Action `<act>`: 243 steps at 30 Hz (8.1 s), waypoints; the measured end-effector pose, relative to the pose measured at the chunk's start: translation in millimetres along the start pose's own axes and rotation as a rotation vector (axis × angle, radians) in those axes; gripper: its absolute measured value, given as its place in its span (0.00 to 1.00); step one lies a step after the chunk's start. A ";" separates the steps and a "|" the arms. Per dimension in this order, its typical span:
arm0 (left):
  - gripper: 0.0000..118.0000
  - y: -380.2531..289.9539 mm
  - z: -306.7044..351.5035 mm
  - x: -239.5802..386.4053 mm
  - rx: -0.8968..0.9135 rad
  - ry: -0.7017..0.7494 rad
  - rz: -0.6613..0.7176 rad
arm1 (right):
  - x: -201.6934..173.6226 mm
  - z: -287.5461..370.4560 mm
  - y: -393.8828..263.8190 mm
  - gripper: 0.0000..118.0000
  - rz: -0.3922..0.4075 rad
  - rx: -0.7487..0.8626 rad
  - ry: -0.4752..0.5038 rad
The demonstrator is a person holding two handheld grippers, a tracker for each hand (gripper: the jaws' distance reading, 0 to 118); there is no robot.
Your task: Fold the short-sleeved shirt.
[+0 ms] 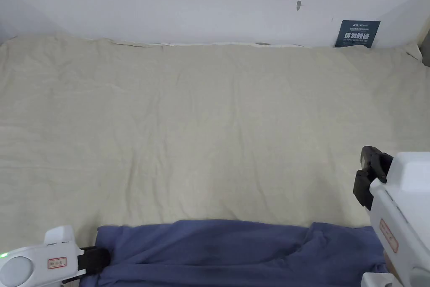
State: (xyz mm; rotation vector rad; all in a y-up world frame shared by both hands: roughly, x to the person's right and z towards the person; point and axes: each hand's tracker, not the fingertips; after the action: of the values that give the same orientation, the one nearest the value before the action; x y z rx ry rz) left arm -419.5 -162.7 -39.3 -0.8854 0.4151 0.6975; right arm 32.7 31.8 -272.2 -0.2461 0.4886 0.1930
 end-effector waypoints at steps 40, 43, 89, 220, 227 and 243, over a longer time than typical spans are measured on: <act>0.05 -32.5 -6.1 215.9 -0.031 -0.126 -0.309 | 54.4 28.9 -7.8 0.02 -0.071 0.043 0.007; 0.05 -42.5 -22.1 235.2 -0.074 -0.161 -0.304 | 60.9 31.6 -8.8 0.02 -0.077 0.042 -0.004; 0.00 -123.7 -53.4 249.8 0.007 -0.092 -0.511 | 80.5 31.4 -18.8 0.02 -0.099 -0.005 -0.036; 0.00 -148.3 -102.1 358.8 0.049 -0.080 -0.592 | 118.5 49.1 -41.6 0.02 -0.129 -0.083 -0.067; 0.00 -123.0 -38.5 360.4 0.229 -0.208 -0.567 | 104.3 54.6 -29.9 0.02 -0.123 -0.051 -0.038; 0.00 -26.5 128.1 325.6 0.766 -0.087 -0.651 | 57.3 65.1 13.1 0.02 -0.082 0.088 0.020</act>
State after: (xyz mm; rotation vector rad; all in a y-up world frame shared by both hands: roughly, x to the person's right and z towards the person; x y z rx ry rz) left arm -163.9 53.5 -144.5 -0.2195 0.2558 -0.0492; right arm 107.7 69.6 -246.8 -0.1813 0.5048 0.0888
